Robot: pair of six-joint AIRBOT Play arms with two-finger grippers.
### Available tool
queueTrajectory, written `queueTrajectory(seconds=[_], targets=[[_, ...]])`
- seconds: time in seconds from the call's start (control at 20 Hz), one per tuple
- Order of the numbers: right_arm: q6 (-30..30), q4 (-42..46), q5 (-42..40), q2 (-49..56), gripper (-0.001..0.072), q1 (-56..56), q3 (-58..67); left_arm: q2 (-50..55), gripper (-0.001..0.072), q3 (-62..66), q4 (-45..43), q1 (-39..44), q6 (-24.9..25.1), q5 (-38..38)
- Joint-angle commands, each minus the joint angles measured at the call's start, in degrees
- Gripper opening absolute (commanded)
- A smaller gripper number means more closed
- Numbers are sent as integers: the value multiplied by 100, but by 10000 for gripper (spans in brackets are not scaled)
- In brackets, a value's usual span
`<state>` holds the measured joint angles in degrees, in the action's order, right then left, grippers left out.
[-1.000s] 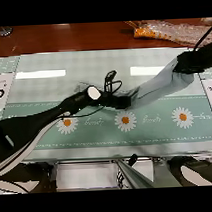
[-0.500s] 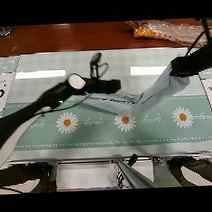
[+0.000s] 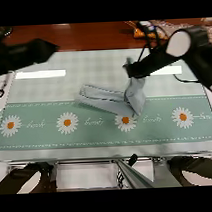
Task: Fold the shirts.
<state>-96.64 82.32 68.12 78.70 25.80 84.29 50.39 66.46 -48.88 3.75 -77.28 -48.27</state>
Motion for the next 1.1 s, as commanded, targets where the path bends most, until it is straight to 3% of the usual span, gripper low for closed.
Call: queueTrajectory(seconds=[0.0,0.2,0.4,0.45,0.6,0.65,0.75,0.85,1.05], targets=[[-238,2,-765,570,28,586,-9,-1021,19,2,-109,-1091,-61,-673],[-278,-487,-1370,1060,28,986,-9,-1650,19,2,-109,-1919,-66,-1307],[-369,-1244,-1930,1401,29,1128,-9,-1886,19,2,-111,-2188,-63,-1910],[-457,-1412,-2133,1449,78,1126,-9,-1906,19,2,-109,-2188,-63,-1974],[-673,-1718,-2717,1469,427,1121,-7,-1902,19,2,-114,-2188,-59,-1993],[-649,-1843,-2664,1438,446,1095,-7,-1895,19,0,-131,-2190,-59,-1987],[-413,-1665,-2144,1274,447,999,-9,-1891,19,0,-225,-2194,-59,-1974],[-208,-935,-1182,999,447,804,-7,-1891,19,0,-457,-2194,-59,-1974],[289,2131,1392,452,436,186,-17,-1882,19,0,-911,-2197,-59,-1971]])
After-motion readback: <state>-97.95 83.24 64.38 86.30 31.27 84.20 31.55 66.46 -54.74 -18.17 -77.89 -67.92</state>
